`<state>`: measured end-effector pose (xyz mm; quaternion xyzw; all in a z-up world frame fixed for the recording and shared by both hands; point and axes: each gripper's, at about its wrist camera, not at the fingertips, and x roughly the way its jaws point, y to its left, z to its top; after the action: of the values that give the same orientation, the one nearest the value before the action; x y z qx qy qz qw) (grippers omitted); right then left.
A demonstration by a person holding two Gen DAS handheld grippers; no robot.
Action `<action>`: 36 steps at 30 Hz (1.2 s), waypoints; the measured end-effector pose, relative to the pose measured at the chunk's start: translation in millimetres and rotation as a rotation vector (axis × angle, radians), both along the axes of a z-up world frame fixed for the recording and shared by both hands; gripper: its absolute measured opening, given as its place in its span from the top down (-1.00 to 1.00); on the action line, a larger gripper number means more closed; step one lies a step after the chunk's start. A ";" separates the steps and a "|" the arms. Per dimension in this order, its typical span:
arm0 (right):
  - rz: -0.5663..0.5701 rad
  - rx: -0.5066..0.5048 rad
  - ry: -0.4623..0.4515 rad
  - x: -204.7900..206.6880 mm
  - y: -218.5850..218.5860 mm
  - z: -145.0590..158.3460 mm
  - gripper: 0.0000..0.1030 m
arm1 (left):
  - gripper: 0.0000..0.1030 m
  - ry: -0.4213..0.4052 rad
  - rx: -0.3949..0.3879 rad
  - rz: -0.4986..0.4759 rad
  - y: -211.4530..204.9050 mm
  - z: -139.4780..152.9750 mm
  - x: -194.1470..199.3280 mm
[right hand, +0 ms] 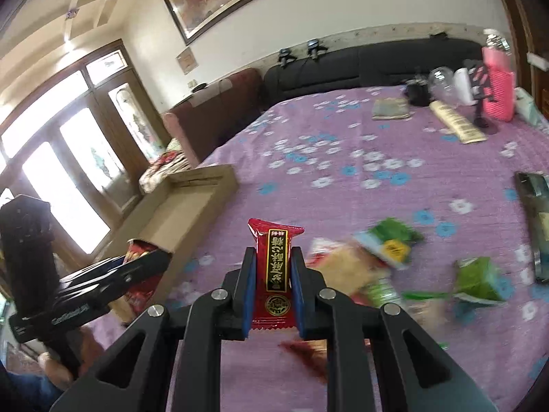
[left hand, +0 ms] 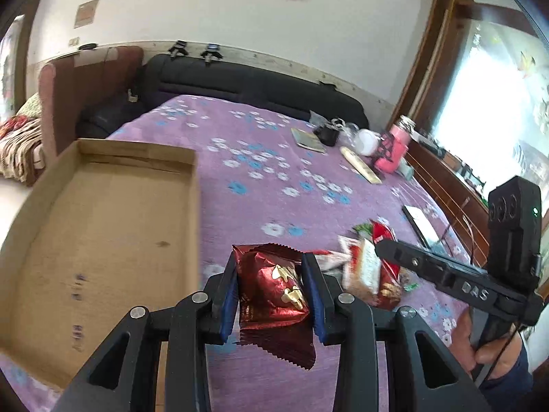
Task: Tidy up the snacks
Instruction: 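Carry the red candy bar and dark red foil packet over the cardboard box with both tools, then open both tools to drop the red candy bar and foil packet into the box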
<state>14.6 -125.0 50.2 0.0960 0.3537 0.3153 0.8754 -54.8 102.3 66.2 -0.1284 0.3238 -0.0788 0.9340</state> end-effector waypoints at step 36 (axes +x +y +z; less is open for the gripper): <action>0.375 -0.112 0.032 -39.5 195.4 -34.4 0.64 | 0.28 0.168 0.024 0.297 124.5 -44.3 -1.5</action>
<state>-24.9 70.5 15.8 -0.0156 0.3963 0.4511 0.7995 -56.3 226.9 21.9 -0.1700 0.3789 0.0749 0.9066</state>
